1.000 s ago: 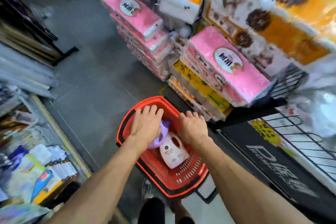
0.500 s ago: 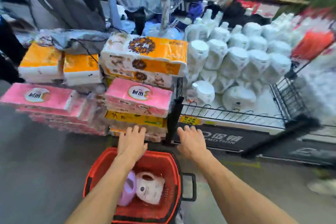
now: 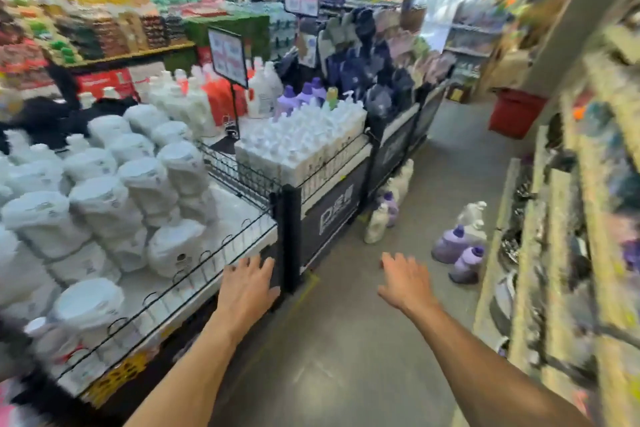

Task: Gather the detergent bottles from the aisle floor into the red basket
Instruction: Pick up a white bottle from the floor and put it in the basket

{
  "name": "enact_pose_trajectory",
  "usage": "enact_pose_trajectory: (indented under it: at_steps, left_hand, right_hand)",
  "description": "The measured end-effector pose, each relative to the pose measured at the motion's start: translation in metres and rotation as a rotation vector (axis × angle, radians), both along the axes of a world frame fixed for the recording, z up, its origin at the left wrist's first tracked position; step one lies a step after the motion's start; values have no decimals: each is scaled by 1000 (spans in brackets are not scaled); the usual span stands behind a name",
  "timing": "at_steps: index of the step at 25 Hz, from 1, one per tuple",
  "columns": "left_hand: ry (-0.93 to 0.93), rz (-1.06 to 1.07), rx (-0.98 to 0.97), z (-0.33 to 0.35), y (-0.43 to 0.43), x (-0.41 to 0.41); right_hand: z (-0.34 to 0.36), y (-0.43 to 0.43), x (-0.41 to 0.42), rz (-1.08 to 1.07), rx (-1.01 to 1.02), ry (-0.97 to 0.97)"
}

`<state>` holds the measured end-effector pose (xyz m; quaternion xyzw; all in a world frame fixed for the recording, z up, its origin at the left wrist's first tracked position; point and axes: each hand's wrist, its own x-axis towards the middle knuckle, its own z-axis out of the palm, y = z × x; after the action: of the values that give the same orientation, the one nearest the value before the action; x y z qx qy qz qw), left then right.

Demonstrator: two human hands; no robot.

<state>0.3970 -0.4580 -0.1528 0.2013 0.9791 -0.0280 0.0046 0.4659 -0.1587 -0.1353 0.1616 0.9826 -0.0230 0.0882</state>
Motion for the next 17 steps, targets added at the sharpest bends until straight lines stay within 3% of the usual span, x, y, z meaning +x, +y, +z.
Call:
enact_pose_trajectory:
  at_steps: [3,6,13,17]
  left_hand:
    - [-26,-261,64,16,135,-37]
    - [-58,-413,78,16,225,-62]
    - [-98,-541,-71,-4,321,-143]
    - [-79,-551,-41,-3,352,-215]
  right_hand:
    - [-1,119,39,-276,18,-39]
    - [5,182,35,-376,9,-21]
    - [12,252,-27,-457,4,-32]
    - [18,275,-85,-475,17,-13]
